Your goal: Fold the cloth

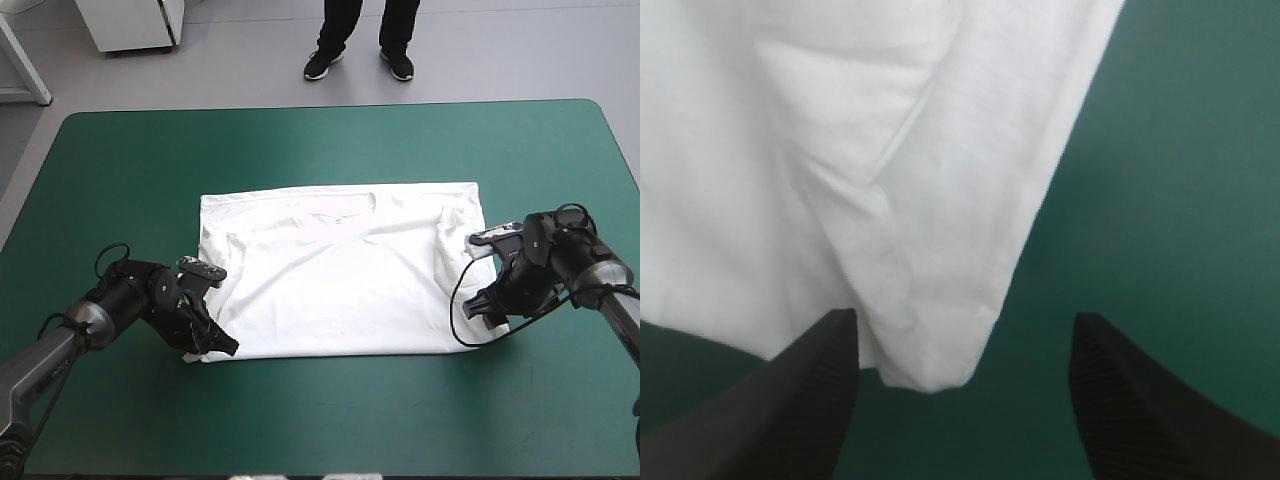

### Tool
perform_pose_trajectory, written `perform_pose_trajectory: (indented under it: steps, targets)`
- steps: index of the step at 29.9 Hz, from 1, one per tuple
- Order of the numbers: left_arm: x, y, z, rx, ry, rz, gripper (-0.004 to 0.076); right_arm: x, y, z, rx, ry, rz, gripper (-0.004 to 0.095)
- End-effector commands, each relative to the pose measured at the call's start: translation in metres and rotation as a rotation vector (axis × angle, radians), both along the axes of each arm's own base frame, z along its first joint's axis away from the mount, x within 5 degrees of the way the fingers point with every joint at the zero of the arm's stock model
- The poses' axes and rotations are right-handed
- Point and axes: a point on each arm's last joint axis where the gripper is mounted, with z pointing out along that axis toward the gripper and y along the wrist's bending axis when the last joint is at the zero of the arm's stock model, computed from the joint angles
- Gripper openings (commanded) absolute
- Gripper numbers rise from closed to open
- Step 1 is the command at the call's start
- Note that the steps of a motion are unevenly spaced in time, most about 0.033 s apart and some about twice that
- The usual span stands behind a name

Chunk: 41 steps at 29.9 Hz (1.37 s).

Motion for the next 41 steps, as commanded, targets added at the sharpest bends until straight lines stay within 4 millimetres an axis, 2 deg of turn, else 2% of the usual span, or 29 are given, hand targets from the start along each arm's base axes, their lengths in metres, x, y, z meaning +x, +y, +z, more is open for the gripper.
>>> perform_pose_trajectory:
  steps: [1, 17, 20, 27, 30, 34, 37, 41]
  targets:
    - [-0.002, -0.001, 0.000, 0.008, 0.006, -0.010, -0.0009, 0.000, -0.002, 0.000, 0.007, -0.075, -0.006, 0.0583]
    - [-0.002, -0.001, 0.003, 0.009, 0.004, -0.003, -0.0009, 0.017, 0.005, -0.053, 0.046, 0.018, -0.032, 0.0575]
    - [-0.001, -0.001, 0.005, 0.006, -0.008, -0.005, -0.0009, 0.018, 0.008, -0.057, 0.066, 0.046, -0.036, 0.0460]
    - [0.003, -0.002, 0.010, 0.002, -0.031, -0.007, -0.0009, 0.016, 0.014, -0.057, 0.137, 0.067, 0.004, -0.0022]
    - [0.003, -0.002, 0.011, 0.009, -0.027, -0.006, -0.0009, 0.013, 0.014, -0.057, 0.136, 0.095, 0.005, -0.0013]
    - [-0.004, 0.002, 0.020, 0.029, -0.002, -0.016, -0.0009, 0.007, 0.013, -0.047, 0.130, 0.096, 0.017, -0.0013]
    - [-0.006, 0.004, 0.043, 0.018, -0.078, -0.010, -0.0009, 0.004, 0.011, -0.028, 0.125, 0.025, 0.018, -0.0013]
    - [-0.009, 0.005, 0.084, -0.032, -0.233, -0.005, -0.0009, 0.002, 0.009, 0.006, 0.126, -0.095, 0.019, -0.0013]
